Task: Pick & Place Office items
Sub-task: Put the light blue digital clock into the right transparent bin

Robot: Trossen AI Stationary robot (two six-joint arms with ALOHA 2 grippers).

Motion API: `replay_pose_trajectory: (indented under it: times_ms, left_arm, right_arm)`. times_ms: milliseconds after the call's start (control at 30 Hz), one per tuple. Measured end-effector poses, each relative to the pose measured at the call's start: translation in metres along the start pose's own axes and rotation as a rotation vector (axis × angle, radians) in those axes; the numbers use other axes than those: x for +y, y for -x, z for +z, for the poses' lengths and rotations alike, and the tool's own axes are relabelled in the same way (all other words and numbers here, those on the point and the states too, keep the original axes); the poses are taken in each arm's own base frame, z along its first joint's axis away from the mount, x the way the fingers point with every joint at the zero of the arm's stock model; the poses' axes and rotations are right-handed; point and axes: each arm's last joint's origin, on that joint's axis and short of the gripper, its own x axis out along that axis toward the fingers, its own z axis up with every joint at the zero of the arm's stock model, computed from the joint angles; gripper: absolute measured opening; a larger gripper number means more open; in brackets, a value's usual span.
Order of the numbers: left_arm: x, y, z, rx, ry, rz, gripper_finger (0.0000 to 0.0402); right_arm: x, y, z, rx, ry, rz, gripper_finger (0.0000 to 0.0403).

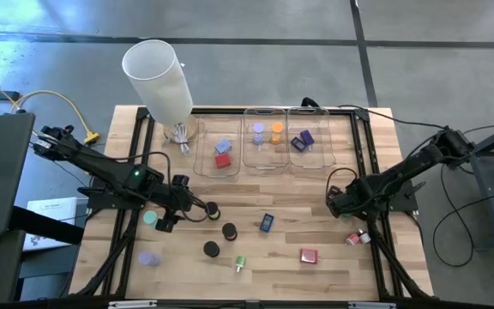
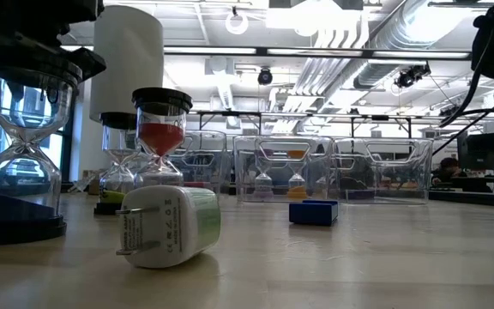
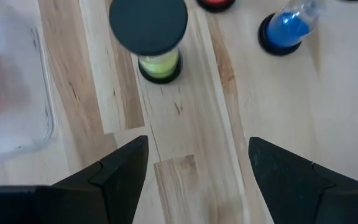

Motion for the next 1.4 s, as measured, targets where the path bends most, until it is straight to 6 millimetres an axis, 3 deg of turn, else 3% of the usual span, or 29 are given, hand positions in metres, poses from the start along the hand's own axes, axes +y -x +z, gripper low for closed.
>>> replay_pose_trajectory:
  times_ms: [500, 633, 833, 1400]
  left_arm:
    - [0.000, -0.003, -0.001, 0.001, 0.003, -0.010, 0.0271]
    - [0.000, -0.002, -0.001, -0.006, 0.003, -0.014, 0.0271]
    - [0.000, -0.002, -0.001, -0.006, 0.003, -0.014, 0.0271]
    - [-0.001, -0.002, 0.001, -0.025, 0.063, -0.019, 0.0271]
  right_arm:
    - [-0.003, -0.012, 0.004, 0.013, 0.054, 0.009, 0.0265]
    - [-0.002, -0.012, 0.004, 0.016, 0.077, 0.012, 0.0222]
    - [-0.002, -0.011, 0.004, 0.012, 0.129, 0.015, 0.0126]
    - [-0.010, 0.003, -0.001, 0.041, 0.338, 0.081, 0.0125]
